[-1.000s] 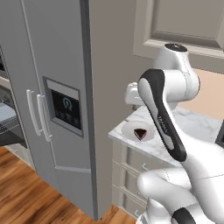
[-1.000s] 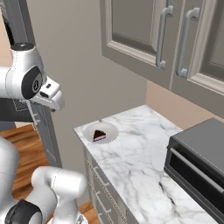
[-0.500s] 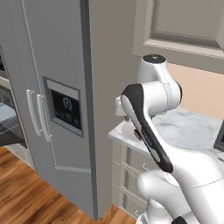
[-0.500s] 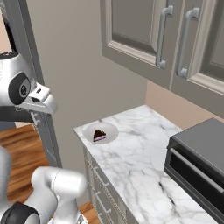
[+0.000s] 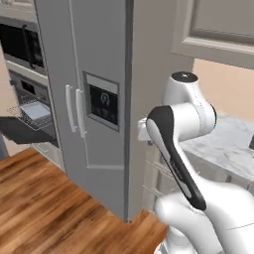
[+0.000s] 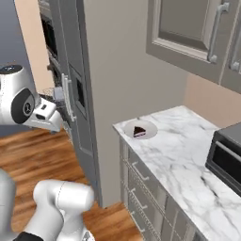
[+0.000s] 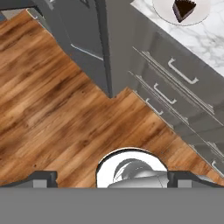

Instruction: Take the baked cake out of the oven and place it on the plate for cooling. Then close the oven door.

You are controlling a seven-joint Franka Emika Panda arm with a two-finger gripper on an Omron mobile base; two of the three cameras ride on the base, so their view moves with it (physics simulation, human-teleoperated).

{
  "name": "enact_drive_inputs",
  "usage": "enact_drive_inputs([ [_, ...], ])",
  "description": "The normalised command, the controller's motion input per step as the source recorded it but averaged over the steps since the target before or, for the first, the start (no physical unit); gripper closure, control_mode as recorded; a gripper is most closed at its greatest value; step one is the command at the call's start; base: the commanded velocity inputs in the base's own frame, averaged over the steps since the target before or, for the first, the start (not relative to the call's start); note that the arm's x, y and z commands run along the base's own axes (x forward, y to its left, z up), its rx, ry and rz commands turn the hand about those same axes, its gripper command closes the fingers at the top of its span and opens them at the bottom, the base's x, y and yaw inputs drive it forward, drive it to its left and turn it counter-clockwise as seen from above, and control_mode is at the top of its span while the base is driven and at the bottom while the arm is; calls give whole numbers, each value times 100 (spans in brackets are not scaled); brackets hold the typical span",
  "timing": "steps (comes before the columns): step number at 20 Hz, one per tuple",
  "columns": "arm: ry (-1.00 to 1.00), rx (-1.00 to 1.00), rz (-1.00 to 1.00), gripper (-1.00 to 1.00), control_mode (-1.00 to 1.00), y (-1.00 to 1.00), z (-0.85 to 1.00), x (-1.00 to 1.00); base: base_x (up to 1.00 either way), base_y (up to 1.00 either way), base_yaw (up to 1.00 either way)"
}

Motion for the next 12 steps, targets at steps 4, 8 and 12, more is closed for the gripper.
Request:
enact_drive_inputs([
  [4,0,0,0,-100,100,0,0,0,12,100,40],
  [8,0,0,0,-100,100,0,0,0,49,89,52],
  [12,0,0,0,-100,100,0,0,0,88,62,45],
])
